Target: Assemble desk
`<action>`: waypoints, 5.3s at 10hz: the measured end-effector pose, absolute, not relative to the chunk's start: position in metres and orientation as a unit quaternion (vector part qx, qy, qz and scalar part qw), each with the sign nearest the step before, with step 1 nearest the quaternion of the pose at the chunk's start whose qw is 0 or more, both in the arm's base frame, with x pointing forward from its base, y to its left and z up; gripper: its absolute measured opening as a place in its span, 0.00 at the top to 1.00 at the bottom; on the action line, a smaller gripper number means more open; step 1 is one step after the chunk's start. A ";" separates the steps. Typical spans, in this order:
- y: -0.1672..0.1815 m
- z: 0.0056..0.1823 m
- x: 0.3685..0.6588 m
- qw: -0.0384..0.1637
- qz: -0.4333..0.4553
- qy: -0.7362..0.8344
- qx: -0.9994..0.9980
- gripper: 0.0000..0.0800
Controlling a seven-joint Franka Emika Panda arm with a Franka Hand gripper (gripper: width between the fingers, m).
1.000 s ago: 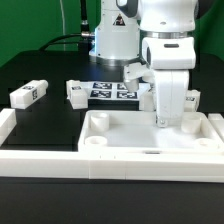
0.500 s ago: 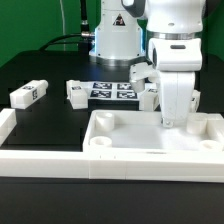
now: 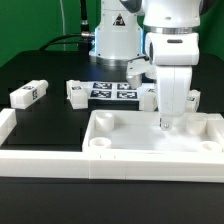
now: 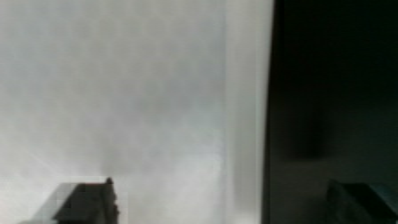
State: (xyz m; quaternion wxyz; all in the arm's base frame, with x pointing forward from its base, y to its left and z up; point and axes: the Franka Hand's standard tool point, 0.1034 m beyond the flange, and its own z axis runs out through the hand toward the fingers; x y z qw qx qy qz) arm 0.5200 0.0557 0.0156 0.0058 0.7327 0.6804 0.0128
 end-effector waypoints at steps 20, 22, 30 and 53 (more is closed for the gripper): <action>0.061 0.054 0.501 -0.001 0.009 0.382 0.924 0.19; 0.062 0.054 0.501 -0.006 0.010 0.323 0.946 0.19; 0.068 0.054 0.493 -0.033 -0.019 -0.016 0.999 0.19; 0.096 0.039 0.469 -0.063 -0.384 -0.116 0.914 0.19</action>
Offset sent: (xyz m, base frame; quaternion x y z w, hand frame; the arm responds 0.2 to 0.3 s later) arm -0.0086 0.0032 0.0131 0.0018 -0.0054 0.0179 0.9998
